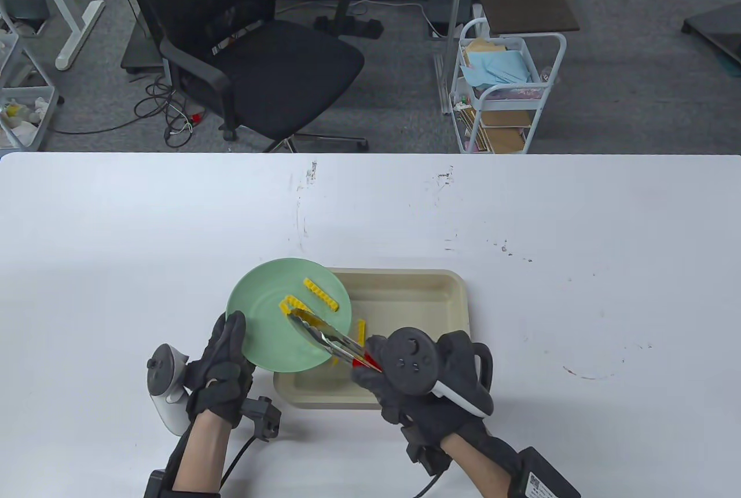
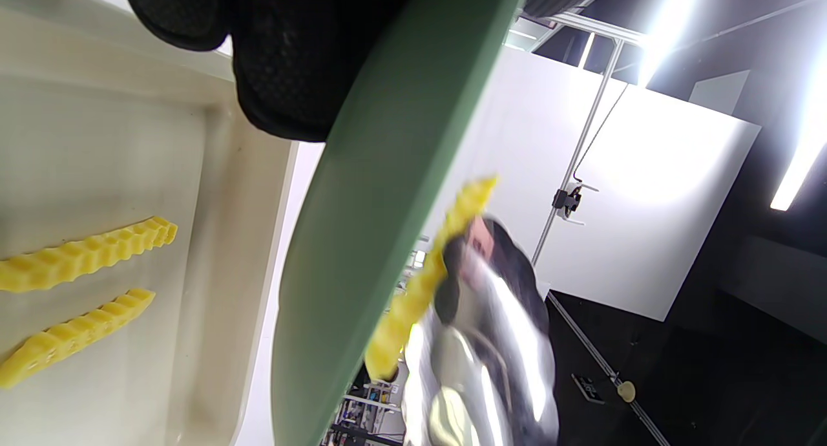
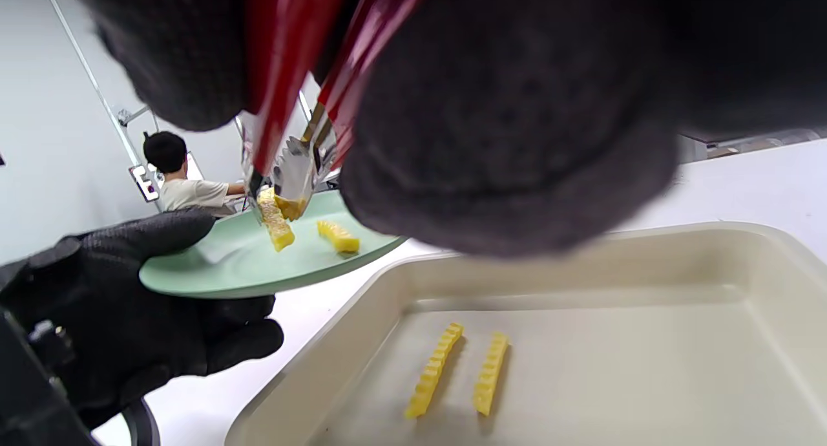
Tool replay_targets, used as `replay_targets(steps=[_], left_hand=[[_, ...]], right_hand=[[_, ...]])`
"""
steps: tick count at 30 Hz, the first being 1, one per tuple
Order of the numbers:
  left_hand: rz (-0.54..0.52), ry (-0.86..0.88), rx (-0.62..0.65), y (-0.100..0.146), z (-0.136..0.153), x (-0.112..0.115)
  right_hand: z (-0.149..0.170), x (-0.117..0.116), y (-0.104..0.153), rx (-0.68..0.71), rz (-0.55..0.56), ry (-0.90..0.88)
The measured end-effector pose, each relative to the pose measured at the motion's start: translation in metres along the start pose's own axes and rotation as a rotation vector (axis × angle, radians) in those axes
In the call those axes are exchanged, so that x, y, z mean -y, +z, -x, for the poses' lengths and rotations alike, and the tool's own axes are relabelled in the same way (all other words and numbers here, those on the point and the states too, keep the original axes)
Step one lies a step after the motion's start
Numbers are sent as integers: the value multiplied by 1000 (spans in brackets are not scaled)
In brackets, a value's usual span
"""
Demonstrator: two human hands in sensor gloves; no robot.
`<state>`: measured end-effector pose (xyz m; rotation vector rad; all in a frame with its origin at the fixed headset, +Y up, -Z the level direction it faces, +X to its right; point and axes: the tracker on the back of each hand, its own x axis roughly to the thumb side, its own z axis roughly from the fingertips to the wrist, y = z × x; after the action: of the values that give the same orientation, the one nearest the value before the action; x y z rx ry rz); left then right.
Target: Hold plate and receive fries gripped by tongs from baking tray
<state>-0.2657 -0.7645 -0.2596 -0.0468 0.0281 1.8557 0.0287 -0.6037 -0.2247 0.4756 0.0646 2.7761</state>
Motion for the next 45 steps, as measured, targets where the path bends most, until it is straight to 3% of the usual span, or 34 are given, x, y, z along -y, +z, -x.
replay_targets(steps=[7,16,25,31,38,45], left_hand=[[6,-3,0,0,0,0],[7,1,4,-1,0,0],[1,2,3,-1,-1,0],[0,7,4,-1,-1,0],[-6,9,5,0,-1,-1],[-8,7,2,0,-1,-1]], right_hand=[[-15,-10,-7,18,-27,74],[-12,-8,-3,13,-18,99],[34,16,16,-91,83,3],[76,22,26,-248,132,-4],[110,0,24,-402,49,95],[103,-37,19,-318,-85,145]])
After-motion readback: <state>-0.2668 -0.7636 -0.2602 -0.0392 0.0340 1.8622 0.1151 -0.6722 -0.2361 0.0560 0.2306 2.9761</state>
